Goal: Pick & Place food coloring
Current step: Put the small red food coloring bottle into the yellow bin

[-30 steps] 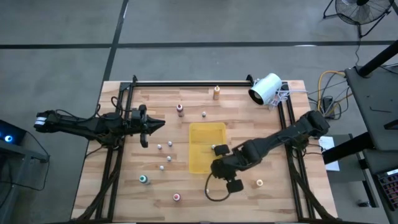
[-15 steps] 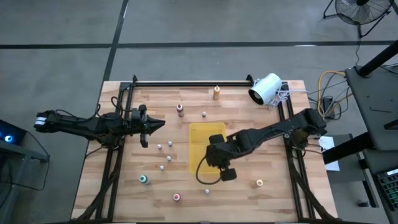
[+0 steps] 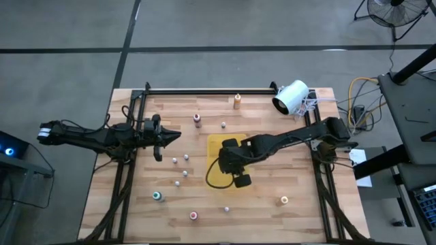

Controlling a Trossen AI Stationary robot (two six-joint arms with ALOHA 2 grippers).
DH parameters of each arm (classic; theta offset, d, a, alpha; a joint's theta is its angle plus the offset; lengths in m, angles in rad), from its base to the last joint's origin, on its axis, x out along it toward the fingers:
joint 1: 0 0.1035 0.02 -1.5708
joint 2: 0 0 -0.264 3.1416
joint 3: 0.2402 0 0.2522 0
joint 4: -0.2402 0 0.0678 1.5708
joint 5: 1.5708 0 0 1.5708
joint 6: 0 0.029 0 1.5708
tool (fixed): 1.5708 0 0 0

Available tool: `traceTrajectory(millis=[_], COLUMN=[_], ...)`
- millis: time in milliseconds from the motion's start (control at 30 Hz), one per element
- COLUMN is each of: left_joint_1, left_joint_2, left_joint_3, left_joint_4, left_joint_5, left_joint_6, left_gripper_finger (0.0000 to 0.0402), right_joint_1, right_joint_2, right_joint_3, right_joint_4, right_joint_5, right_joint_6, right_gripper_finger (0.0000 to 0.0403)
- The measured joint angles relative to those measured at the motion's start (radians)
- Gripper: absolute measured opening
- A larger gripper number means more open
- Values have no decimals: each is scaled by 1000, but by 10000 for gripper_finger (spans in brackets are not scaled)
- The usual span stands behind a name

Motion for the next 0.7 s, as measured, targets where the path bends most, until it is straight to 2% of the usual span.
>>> traceTrajectory(millis=[333, 700], left_joint_1=[0, 0], left_joint_2=[0, 0], left_joint_3=[0, 0], left_joint_4=[-1, -1], left_joint_5=[0, 0], left_joint_6=[0, 0], left_gripper_finger=[0, 0], right_joint_1=[-36, -37], right_joint_2=[79, 55], right_joint_3=[-6, -115], right_joint_4=[34, 140], right_joint_5=[-32, -54], right_joint_6=[0, 13], right_gripper_finger=[48, 48])
